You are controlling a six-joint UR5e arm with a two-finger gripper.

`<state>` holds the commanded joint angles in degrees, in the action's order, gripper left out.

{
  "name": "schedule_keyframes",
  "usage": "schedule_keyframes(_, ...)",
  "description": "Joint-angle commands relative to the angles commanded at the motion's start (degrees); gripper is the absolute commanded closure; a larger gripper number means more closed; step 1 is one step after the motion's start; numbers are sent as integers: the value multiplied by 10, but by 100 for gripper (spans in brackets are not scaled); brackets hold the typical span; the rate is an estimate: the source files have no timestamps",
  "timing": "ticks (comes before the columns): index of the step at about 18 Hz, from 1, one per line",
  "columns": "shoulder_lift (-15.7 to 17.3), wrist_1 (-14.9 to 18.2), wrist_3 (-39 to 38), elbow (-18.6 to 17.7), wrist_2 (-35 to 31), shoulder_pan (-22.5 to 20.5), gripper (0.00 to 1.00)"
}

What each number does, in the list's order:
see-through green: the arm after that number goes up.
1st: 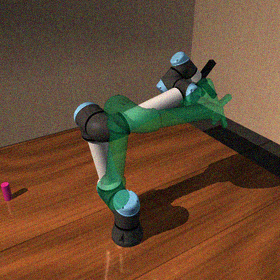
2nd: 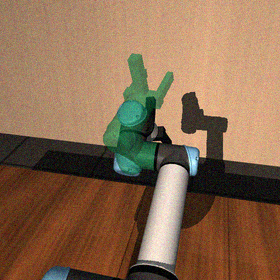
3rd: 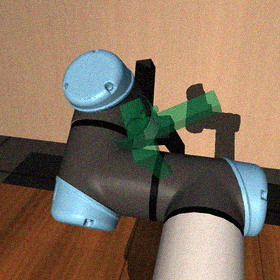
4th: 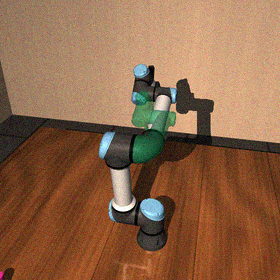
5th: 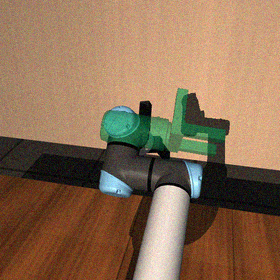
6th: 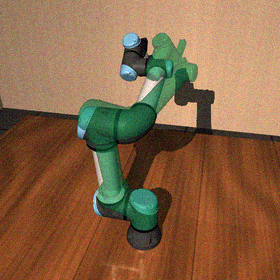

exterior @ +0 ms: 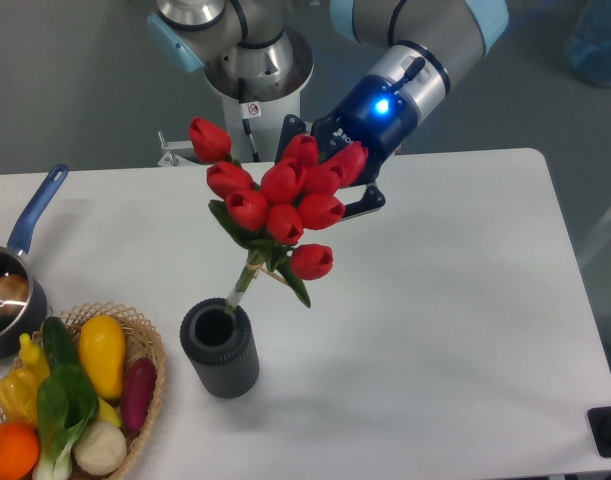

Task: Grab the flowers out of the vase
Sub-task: 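Lift the gripped tulips straight up out of the black vase, then carry the tulip bunch up and away from the vase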

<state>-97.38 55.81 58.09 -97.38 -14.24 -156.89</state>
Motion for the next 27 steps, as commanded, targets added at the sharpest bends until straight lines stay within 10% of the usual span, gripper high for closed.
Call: schedule_keyframes(27,-29,1,178,-20,-77,-95,71)
